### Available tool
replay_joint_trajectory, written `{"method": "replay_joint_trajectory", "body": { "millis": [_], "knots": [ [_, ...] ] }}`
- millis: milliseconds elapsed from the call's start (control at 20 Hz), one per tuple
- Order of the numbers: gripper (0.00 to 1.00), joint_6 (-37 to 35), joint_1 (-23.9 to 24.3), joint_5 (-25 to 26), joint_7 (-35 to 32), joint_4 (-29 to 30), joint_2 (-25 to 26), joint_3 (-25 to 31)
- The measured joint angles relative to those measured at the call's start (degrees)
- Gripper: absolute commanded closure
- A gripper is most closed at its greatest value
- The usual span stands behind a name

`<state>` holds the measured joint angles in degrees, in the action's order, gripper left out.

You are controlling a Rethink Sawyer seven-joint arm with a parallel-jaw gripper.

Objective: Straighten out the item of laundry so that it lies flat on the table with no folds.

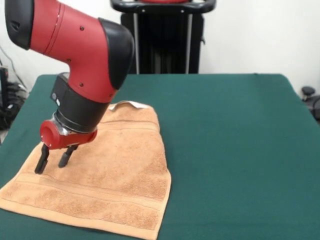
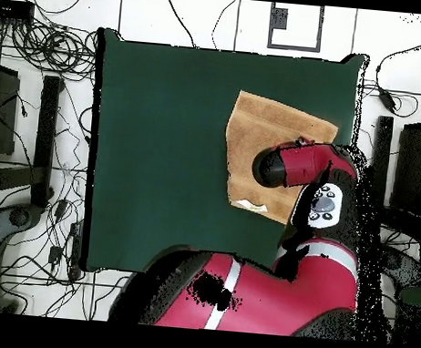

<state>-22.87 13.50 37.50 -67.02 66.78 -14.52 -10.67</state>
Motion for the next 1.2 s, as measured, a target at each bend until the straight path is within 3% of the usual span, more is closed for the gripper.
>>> {"method": "replay_joint_trajectory", "body": {
  "millis": [1200],
  "knots": [
    [0.0,0.02,4.27,2.11,0.0,-4.91,2.48,-1.87]
  ]
}}
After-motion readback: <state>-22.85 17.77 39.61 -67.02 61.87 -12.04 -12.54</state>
